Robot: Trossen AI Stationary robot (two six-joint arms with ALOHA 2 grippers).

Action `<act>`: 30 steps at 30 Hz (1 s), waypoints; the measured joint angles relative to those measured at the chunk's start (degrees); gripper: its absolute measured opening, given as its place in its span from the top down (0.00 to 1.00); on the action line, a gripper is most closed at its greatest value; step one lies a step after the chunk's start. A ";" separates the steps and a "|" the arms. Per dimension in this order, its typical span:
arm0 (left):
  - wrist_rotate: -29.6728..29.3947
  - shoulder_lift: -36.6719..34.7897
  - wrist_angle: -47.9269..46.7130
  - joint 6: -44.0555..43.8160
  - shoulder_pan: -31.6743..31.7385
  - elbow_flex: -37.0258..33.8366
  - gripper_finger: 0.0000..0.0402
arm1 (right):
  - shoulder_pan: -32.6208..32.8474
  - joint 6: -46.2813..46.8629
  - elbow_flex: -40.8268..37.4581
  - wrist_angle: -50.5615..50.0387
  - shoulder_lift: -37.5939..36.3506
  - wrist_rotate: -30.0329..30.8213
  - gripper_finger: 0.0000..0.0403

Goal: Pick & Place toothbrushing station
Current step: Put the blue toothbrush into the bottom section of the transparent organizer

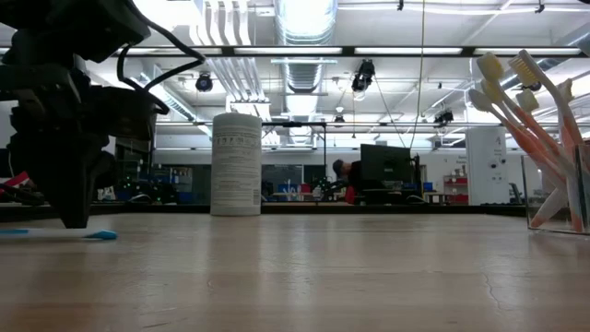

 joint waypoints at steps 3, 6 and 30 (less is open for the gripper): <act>0.00 0.00 0.04 1.06 -0.02 -0.02 0.98 | 0.01 0.00 0.00 0.00 0.00 0.01 0.69; 0.24 0.00 0.61 1.57 -0.04 -0.02 0.98 | 0.01 0.00 0.00 0.00 0.00 -0.01 0.68; 2.51 -0.66 4.54 -4.56 0.00 -0.06 0.76 | 0.01 0.00 0.00 -0.02 0.00 0.00 0.69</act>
